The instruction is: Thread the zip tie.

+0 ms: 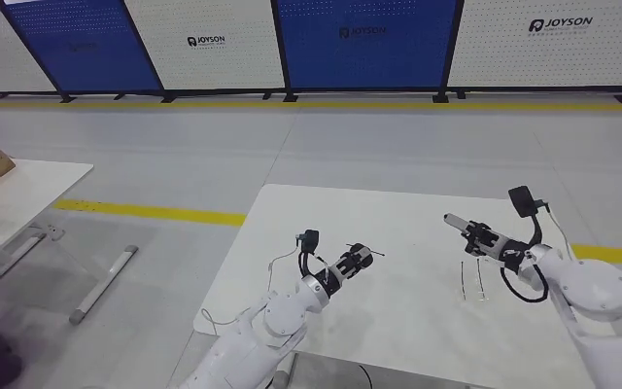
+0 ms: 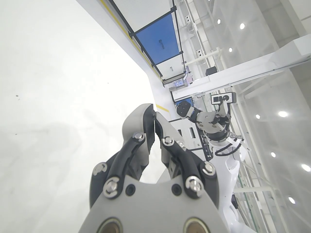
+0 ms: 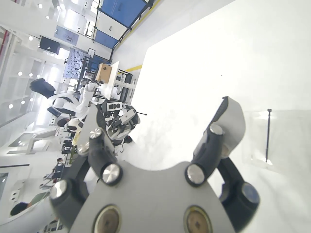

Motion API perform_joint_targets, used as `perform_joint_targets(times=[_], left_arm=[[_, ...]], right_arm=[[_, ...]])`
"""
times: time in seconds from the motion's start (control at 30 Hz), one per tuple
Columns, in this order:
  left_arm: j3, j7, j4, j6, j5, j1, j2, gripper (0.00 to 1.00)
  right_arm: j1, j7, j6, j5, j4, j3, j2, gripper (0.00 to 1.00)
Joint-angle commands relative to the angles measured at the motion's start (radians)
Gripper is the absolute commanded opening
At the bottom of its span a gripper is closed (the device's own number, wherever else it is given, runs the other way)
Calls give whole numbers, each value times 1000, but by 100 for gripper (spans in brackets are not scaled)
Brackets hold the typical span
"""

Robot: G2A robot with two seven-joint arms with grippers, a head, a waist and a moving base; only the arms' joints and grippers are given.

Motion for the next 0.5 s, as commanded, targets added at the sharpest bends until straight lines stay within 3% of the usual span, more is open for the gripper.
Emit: perform_joint_targets(times=[0.0,0.2,0.33,0.43,0.47], left_arm=[[0,0,0,0,0,0,0,0],[0,0,0,0,0,0,0,0],[0,0,0,0,0,0,0,0],[0,0,0,0,0,0,0,0],[0,0,0,0,0,0,0,0]], right_arm=[[0,0,0,0,0,0,0,100],[0,0,0,0,0,0,0,100],[-8,74,-86,-48,-35,22,10,100],[-20,106,-96,-104,-69,58,21,100],[-19,172,-110,-115,-76,72,28,100]])
